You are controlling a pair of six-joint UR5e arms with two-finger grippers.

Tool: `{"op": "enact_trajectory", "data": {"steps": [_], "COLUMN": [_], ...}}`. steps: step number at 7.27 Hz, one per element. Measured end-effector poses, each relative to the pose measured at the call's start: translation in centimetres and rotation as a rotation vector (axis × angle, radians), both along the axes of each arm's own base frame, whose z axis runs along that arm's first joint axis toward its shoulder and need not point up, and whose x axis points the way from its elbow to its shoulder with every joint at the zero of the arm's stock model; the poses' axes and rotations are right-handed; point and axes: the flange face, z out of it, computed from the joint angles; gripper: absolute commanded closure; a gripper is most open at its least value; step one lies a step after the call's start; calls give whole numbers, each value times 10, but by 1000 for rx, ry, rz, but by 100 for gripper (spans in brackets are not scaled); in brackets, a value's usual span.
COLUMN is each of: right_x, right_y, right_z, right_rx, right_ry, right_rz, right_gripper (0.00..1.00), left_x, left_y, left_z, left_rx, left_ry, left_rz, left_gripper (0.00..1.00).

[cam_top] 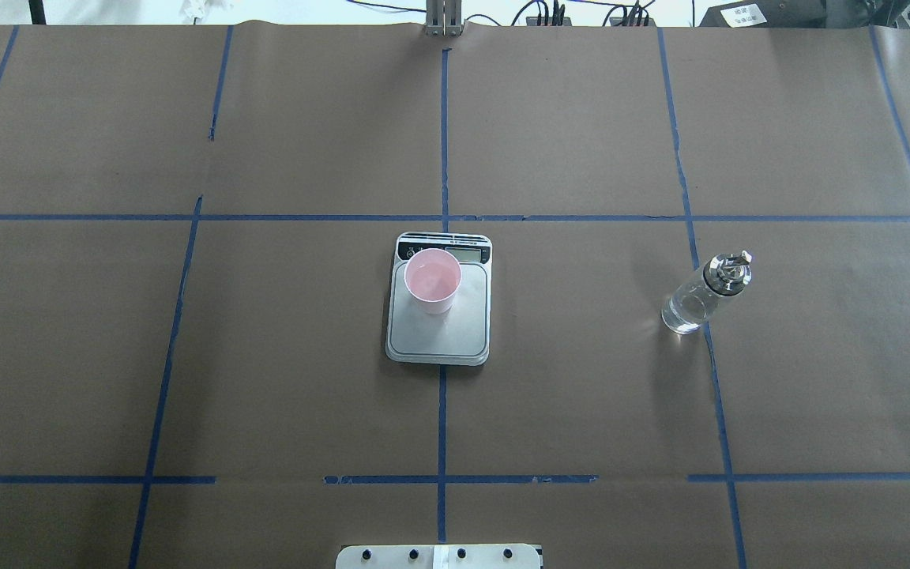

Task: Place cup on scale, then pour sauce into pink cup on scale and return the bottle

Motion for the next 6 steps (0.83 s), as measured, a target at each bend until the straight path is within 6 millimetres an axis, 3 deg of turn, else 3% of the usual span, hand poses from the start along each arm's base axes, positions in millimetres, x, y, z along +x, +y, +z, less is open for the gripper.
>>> {"op": "enact_trajectory", "data": {"steps": [6], "right_x": [0], "right_y": [0], "right_z": [1], "right_rx": [0], "right_ry": [4], "right_rz": [1], "right_gripper": [0], "left_x": [0], "left_y": [-5], "left_z": [-15], "left_rx": [46], "left_ry": [-2], "left_rz": [7], "left_gripper": [0]}}
